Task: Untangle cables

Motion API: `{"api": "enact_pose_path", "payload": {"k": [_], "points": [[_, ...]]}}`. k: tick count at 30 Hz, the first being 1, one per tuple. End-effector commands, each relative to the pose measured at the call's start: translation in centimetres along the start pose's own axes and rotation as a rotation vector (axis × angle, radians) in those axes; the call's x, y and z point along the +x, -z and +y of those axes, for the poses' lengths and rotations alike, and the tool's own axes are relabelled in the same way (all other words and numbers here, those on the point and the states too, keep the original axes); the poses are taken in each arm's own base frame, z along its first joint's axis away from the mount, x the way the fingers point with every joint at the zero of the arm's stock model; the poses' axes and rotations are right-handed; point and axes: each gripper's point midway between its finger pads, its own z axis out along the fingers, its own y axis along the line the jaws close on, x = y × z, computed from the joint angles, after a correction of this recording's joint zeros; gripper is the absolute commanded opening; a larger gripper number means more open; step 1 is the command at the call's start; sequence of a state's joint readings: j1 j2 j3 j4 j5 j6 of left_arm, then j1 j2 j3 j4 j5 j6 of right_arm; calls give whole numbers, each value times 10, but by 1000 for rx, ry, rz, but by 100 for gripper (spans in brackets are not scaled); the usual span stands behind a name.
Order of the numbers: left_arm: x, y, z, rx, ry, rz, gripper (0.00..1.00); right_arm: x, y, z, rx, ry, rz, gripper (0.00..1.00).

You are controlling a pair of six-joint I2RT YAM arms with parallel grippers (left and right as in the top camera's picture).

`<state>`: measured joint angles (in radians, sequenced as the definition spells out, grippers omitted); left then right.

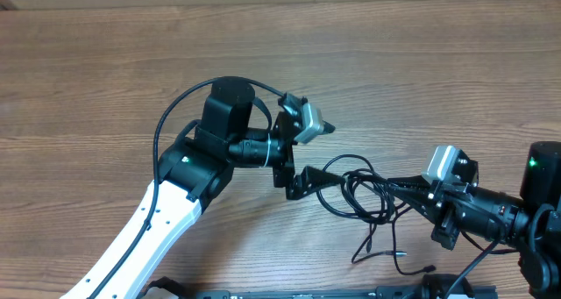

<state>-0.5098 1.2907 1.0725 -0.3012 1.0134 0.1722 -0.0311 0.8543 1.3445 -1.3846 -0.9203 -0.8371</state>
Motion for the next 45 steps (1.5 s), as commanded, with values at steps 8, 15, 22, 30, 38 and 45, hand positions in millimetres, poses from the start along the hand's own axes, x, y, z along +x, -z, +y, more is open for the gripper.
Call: {"api": "enact_pose_path", "payload": {"k": [8, 15, 22, 30, 38, 45], "points": [[-3, 2, -28, 158, -220, -32, 100, -19, 4, 19, -91, 32, -104, 4], [-3, 2, -28, 159, -219, -33, 100, -41, 9, 33, -182, 77, -223, 4], [-4, 3, -33, 188, -220, -42, 52, -47, 11, 34, -193, 105, -253, 4], [-5, -3, -49, 250, -239, -49, 4, -48, 11, 34, -196, 105, -256, 4], [-8, -12, -64, 295, -286, -58, 31, -47, 11, 34, -197, 102, -255, 4], [-9, -12, -64, 296, -289, -59, 46, -47, 11, 35, -197, 101, -254, 4]]}}
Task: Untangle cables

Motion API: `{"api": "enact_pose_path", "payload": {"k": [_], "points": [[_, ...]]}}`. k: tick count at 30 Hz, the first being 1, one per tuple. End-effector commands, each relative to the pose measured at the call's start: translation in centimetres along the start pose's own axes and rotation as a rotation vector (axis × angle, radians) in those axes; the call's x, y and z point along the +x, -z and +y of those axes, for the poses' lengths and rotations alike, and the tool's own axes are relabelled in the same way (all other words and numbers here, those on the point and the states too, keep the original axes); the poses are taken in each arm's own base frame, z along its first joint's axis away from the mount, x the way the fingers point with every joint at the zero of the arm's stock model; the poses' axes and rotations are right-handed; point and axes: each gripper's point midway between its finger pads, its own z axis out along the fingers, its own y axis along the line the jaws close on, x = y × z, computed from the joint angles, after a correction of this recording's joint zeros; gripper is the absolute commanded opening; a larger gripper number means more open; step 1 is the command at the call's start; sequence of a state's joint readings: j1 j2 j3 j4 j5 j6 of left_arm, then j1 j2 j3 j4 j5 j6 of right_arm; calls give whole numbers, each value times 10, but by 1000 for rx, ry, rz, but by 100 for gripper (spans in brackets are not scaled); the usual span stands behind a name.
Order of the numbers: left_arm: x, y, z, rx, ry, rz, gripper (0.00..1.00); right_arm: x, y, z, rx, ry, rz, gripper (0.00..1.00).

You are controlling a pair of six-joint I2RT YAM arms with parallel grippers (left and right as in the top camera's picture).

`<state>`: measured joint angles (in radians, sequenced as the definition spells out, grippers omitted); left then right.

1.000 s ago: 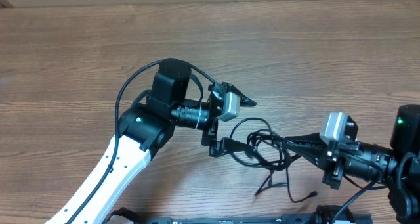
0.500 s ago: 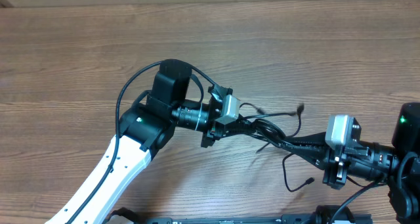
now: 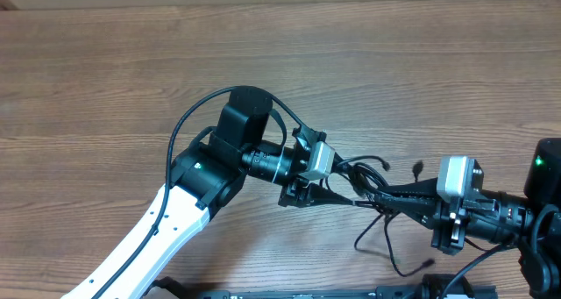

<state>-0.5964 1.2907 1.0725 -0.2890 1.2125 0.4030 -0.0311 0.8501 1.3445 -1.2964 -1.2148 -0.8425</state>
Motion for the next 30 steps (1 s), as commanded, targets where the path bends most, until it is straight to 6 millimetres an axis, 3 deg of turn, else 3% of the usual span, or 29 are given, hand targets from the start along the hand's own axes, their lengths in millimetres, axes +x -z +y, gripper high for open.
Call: {"api": "enact_pose_path", "payload": {"k": [1, 18, 25, 28, 30], "points": [[-5, -1, -3, 22, -31, -11, 44, -5, 1, 5, -17, 14, -18, 4], [-12, -1, 1, 4, -82, -25, 41, -4, 1, 6, -20, 0, -16, 4], [-1, 0, 27, -145, -4, 32, 40, -3, 1, 7, -21, -5, -15, 4], [-2, 0, 27, -146, 7, 30, 40, -3, 1, 7, -20, -4, -15, 4], [-2, 0, 25, -136, 7, 26, 32, -3, 1, 6, -20, -3, -15, 4]]}}
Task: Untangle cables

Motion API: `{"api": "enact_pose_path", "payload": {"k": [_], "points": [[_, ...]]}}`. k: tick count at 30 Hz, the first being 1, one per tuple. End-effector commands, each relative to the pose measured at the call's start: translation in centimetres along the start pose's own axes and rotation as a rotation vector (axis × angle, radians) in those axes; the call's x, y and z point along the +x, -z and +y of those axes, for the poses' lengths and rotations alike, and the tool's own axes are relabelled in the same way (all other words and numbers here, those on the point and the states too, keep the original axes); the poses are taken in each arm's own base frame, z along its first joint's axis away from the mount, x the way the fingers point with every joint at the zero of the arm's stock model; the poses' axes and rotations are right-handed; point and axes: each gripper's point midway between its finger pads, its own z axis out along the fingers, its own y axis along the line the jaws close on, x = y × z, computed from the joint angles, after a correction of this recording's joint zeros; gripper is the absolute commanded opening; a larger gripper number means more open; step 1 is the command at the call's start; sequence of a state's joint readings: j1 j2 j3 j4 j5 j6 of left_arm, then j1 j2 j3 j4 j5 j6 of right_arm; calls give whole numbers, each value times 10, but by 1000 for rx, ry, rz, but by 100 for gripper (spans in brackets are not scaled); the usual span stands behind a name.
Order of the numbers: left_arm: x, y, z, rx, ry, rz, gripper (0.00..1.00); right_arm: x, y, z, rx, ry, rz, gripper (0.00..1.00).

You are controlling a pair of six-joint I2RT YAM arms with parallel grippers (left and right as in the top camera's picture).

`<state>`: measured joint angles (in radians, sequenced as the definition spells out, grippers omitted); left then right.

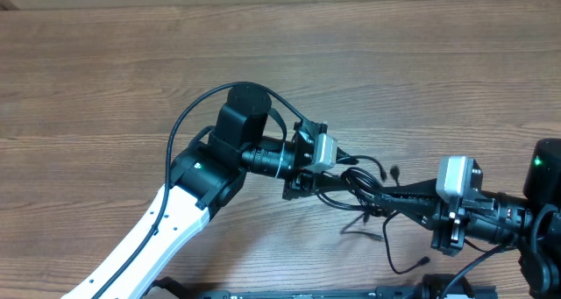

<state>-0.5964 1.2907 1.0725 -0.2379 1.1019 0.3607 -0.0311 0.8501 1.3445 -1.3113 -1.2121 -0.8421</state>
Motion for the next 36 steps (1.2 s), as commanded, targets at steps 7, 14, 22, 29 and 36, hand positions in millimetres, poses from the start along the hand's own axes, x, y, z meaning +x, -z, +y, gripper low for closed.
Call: {"api": "enact_pose_path", "payload": {"k": [7, 14, 22, 29, 36], "points": [[-3, -1, 4, -23, 11, 3, 4, -5, 1, 5, -18, 12, -19, 4], [-3, -1, 4, -22, 13, 3, 4, -3, 1, 3, -4, 9, -6, 4], [-7, 7, 20, -89, 129, -13, 4, 10, 1, -7, 60, -10, 62, 5], [0, 24, 52, -243, 322, -21, 4, 33, 6, -26, 185, -108, 181, 13], [-2, 26, 51, -232, 331, -29, 4, 48, 14, -42, 299, -179, 262, 13]]}}
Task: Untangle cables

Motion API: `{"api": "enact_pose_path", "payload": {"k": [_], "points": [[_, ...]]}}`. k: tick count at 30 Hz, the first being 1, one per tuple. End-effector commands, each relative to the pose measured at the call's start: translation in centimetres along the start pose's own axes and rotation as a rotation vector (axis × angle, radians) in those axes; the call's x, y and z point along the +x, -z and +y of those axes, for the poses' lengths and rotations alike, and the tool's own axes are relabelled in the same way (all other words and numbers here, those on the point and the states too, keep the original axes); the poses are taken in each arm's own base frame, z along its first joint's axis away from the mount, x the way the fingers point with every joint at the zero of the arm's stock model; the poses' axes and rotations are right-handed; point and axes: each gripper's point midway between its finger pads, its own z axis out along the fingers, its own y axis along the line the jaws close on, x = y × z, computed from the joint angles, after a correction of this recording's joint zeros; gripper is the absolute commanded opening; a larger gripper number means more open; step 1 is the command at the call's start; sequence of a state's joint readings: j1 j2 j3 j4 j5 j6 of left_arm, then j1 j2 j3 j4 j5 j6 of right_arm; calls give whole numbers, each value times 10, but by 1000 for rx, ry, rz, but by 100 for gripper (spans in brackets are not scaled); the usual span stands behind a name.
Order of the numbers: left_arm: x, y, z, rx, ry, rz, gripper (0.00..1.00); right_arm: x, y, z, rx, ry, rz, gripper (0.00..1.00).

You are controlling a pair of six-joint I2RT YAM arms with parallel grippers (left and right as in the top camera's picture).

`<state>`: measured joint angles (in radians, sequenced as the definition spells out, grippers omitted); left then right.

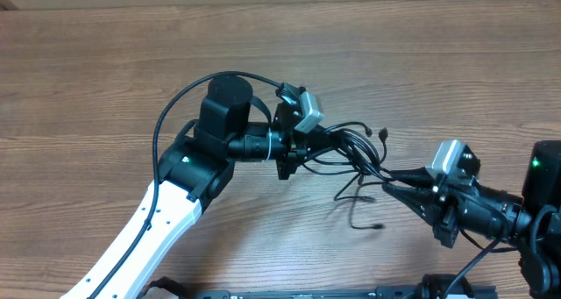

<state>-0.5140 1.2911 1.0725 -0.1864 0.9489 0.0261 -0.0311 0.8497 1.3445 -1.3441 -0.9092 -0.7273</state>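
A tangle of thin black cables (353,153) lies between the two arms in the overhead view. One plug end (383,134) sticks out to the upper right, and a loose tail (361,218) trails toward the front. My left gripper (323,142) points right and is shut on the left side of the bundle. From the right, my right gripper (391,181) points left, shut on a strand at the bundle's lower right edge. The fingertips themselves are hard to make out among the strands.
The wooden table (280,53) carries nothing else. The left arm's own black hose (175,115) loops to the left of its wrist. A dark rail (307,294) runs along the front edge.
My left gripper has moved up and a little left, with its wrist turned, and the bundle has come with it. The right gripper has tilted to point up-left. The loose tail has shifted left.
First each gripper held one side of a loose tangle low in the middle. Then the grippers stood close together with the strands bunched between them. Then the left gripper was slightly higher. Now the bundle sits higher and spreads out more.
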Motion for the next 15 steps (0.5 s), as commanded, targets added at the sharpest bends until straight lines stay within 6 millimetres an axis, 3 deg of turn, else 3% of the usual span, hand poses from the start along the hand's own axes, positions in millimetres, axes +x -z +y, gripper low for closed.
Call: {"api": "enact_pose_path", "payload": {"k": [1, 5, 15], "points": [[-7, 1, -1, 10, 22, -16, 4, 9, 2, -13, 91, -50, 58, 12], [-10, 1, -2, 15, 7, -26, 4, 15, 4, -21, 139, -71, 90, 4], [-14, 2, -2, 15, -5, -38, 4, 34, 10, -43, 282, -187, 181, 4]]}}
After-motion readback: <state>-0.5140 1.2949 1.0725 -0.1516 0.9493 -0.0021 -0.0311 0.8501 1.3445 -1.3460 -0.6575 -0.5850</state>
